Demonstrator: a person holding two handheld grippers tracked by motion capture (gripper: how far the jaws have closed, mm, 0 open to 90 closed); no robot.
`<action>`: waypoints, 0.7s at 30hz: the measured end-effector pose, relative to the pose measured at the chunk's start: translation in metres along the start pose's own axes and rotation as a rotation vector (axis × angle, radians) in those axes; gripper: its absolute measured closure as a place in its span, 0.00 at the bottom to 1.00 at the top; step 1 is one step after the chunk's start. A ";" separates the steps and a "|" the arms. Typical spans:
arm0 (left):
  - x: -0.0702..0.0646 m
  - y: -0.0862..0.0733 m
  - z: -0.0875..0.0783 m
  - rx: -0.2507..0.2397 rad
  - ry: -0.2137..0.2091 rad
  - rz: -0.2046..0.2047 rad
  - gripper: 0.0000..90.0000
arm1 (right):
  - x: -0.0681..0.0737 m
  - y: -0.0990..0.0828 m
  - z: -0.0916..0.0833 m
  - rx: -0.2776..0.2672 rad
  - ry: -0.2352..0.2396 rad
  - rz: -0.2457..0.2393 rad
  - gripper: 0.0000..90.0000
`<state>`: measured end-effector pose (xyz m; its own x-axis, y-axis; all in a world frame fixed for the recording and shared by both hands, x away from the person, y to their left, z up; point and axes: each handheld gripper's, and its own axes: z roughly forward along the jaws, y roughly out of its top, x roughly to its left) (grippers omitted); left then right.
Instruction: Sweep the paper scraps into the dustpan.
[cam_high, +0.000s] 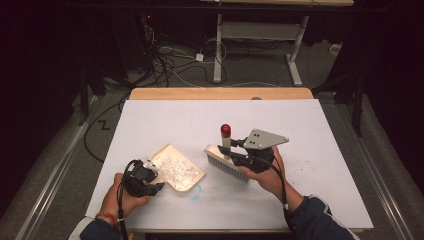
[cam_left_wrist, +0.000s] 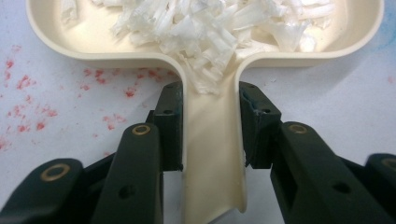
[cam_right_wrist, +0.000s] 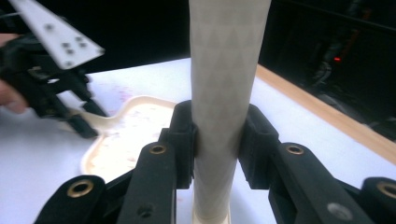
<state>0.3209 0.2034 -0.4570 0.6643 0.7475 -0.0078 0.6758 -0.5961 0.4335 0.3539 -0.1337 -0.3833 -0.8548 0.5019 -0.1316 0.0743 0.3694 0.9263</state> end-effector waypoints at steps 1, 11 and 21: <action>0.000 0.000 0.000 0.000 0.001 0.000 0.70 | 0.009 0.001 0.004 0.000 0.019 -0.003 0.78; -0.002 0.002 0.000 0.002 0.011 0.000 0.70 | 0.036 0.005 0.012 -0.019 0.095 -0.029 0.78; -0.002 0.003 0.000 -0.006 0.008 -0.004 0.70 | 0.022 0.012 -0.008 -0.056 0.054 -0.014 0.78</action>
<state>0.3211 0.1999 -0.4558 0.6590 0.7522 -0.0029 0.6766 -0.5910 0.4392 0.3322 -0.1244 -0.3720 -0.8824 0.4531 -0.1268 0.0343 0.3307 0.9431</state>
